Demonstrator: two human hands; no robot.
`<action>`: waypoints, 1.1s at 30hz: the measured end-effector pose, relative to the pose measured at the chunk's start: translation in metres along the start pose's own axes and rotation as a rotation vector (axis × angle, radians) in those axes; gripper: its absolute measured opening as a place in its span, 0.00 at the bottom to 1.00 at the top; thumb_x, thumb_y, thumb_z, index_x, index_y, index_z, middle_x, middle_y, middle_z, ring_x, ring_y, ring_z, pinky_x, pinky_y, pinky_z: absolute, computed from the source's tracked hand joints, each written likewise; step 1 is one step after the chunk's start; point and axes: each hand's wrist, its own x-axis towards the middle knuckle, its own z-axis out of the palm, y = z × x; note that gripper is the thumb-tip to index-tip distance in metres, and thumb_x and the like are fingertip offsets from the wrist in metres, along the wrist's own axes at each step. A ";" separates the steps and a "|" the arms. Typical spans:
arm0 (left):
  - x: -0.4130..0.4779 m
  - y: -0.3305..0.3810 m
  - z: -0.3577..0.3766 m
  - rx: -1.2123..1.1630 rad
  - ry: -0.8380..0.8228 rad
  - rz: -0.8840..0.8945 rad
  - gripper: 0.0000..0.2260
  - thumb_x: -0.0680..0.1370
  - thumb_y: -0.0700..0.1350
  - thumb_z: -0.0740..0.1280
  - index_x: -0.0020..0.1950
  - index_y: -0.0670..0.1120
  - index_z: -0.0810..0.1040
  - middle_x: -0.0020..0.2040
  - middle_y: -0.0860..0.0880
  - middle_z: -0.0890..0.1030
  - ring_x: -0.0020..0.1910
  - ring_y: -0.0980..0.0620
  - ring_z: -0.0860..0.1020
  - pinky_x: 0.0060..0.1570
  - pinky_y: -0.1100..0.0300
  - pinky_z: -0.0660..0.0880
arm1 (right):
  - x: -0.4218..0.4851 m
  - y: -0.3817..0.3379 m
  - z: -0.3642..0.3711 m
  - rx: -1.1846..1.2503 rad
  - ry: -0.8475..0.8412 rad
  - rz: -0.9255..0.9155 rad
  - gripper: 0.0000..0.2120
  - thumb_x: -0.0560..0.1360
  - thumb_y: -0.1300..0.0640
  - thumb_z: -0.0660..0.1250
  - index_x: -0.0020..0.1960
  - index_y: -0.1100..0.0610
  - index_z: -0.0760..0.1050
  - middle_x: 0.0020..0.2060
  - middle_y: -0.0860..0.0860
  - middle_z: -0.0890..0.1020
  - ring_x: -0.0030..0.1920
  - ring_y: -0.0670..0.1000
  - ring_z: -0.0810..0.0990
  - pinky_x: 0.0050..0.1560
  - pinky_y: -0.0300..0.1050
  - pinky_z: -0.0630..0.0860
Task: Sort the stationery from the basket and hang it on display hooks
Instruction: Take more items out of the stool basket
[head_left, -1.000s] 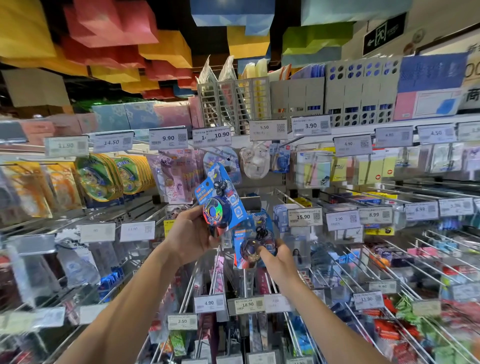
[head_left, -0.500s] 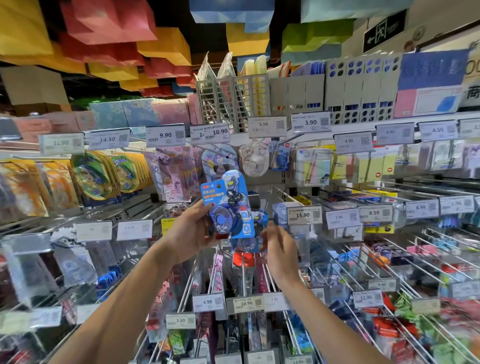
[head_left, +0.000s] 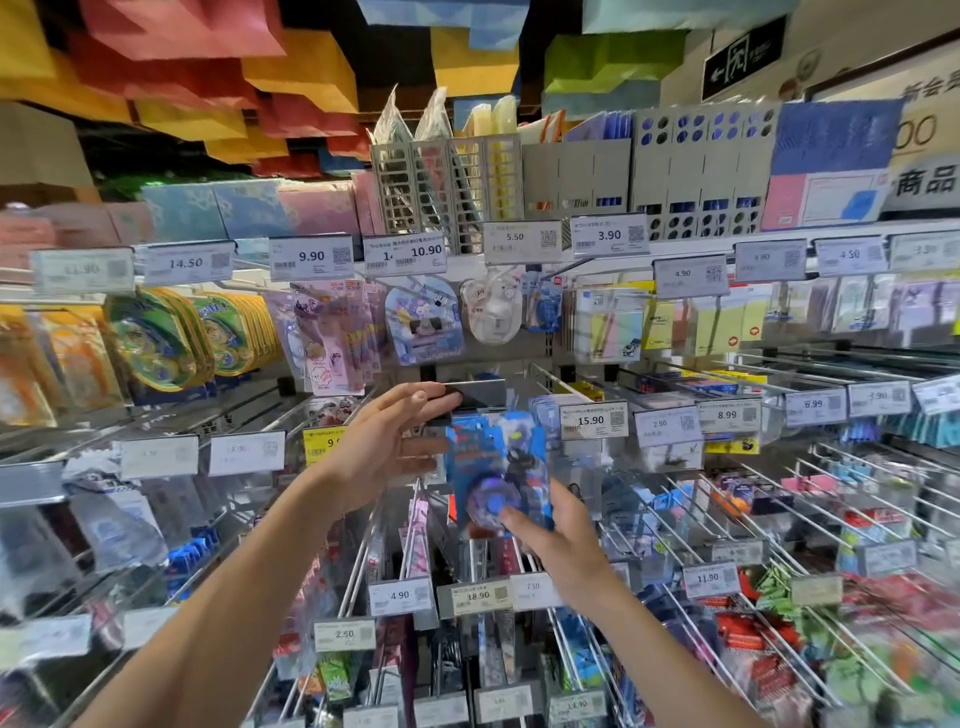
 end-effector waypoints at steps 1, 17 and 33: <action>0.000 0.001 0.000 -0.001 -0.010 -0.008 0.13 0.87 0.50 0.58 0.69 0.49 0.76 0.68 0.55 0.81 0.60 0.40 0.82 0.63 0.40 0.71 | -0.004 0.011 -0.007 -0.009 0.000 0.050 0.21 0.73 0.48 0.77 0.64 0.47 0.76 0.57 0.45 0.85 0.60 0.47 0.82 0.68 0.58 0.75; 0.001 0.003 -0.002 -0.001 0.014 -0.005 0.13 0.87 0.44 0.59 0.70 0.48 0.76 0.66 0.52 0.83 0.65 0.39 0.80 0.63 0.41 0.70 | 0.032 0.007 0.008 -0.135 0.066 0.182 0.08 0.76 0.52 0.75 0.53 0.53 0.80 0.47 0.49 0.86 0.51 0.51 0.84 0.49 0.45 0.80; -0.016 -0.002 -0.022 0.224 -0.230 -0.158 0.23 0.76 0.54 0.75 0.63 0.40 0.77 0.62 0.40 0.84 0.52 0.43 0.84 0.48 0.52 0.73 | 0.063 0.030 0.006 -0.110 0.221 0.460 0.26 0.76 0.48 0.74 0.62 0.60 0.65 0.49 0.54 0.73 0.56 0.58 0.79 0.59 0.52 0.76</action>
